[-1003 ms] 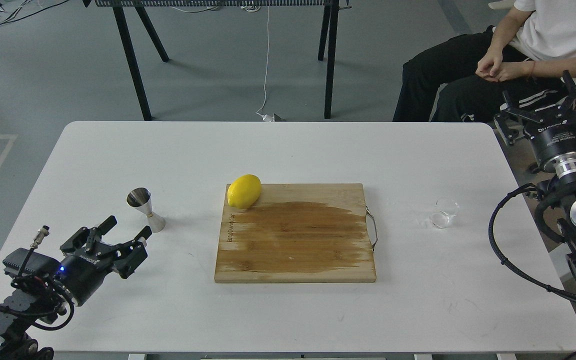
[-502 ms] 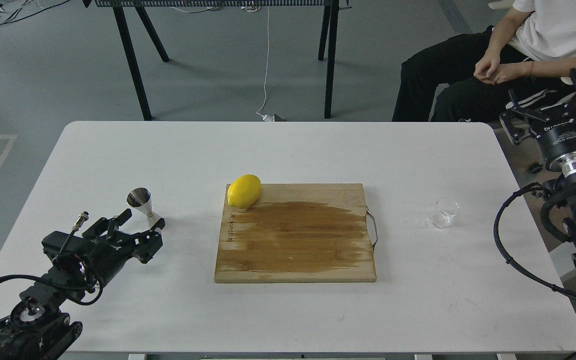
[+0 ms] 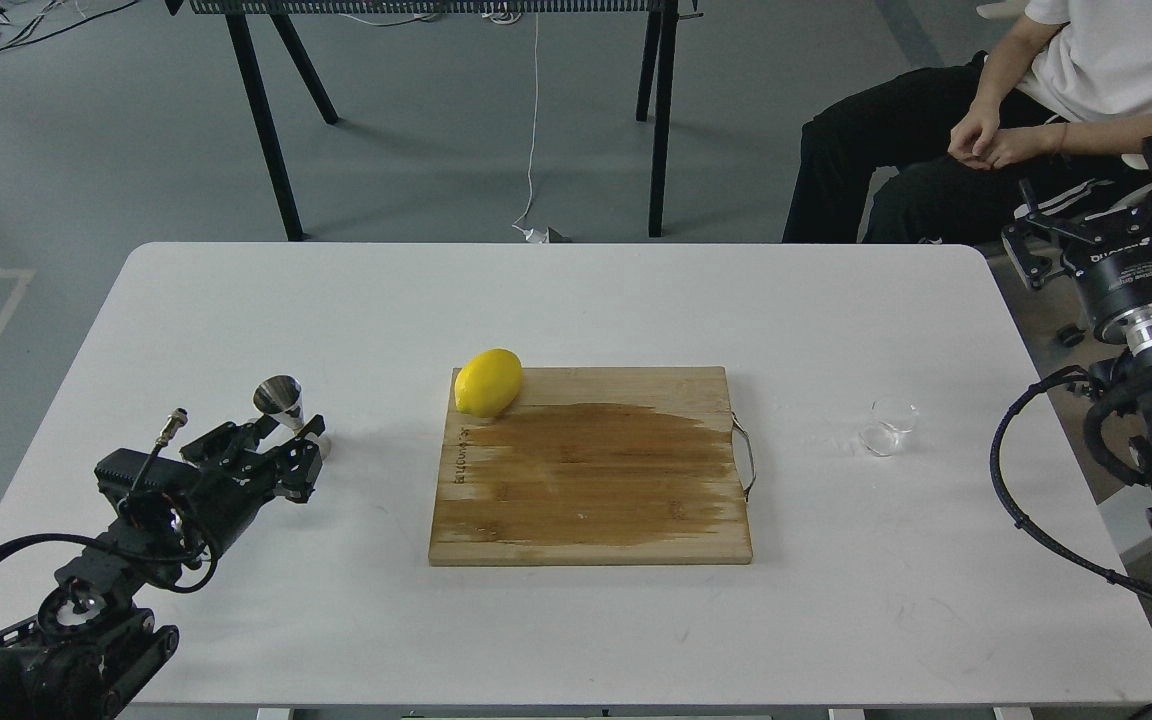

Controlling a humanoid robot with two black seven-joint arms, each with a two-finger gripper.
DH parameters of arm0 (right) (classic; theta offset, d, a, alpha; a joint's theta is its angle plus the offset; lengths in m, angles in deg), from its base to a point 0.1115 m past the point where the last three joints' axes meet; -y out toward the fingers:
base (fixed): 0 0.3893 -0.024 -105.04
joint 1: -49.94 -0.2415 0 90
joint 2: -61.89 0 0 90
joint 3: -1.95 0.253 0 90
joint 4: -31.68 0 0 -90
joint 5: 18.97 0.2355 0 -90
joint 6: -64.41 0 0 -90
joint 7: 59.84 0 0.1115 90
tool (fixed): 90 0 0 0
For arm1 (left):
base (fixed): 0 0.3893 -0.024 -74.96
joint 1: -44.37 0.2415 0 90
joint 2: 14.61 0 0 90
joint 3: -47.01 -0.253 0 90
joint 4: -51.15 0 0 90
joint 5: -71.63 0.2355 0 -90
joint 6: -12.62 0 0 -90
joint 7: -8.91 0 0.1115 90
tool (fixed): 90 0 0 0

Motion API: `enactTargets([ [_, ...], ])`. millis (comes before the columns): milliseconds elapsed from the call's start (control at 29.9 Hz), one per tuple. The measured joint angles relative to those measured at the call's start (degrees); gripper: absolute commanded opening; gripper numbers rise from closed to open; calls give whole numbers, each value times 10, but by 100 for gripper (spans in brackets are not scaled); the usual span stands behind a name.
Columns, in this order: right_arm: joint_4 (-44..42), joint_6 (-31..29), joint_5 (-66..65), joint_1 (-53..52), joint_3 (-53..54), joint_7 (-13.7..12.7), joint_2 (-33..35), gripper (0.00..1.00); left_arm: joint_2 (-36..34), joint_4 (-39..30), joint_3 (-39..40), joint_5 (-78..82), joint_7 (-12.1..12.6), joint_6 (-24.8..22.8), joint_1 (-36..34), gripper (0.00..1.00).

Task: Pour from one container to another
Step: 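Close the left gripper around the steel jigger, then lift the jigger with the left gripper and carry it over the cutting board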

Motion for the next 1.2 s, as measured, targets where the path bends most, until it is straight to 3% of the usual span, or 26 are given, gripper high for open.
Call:
enactTargets([
  [267, -1, 0, 0, 0, 2, 0, 0, 100, 2, 0, 0, 0, 0, 0, -2, 8],
  [602, -1, 0, 0, 0, 2, 0, 7, 100, -7, -36, 1, -1, 5, 0, -22, 10],
  [936, 2, 0, 0, 6, 2, 0, 22, 100, -44, -293, -15, 6, 3, 0, -40, 9],
  [1204, 1, 0, 0, 16, 3, 0, 43, 100, 38, -236, -58, 6, 15, 0, -109, 9],
])
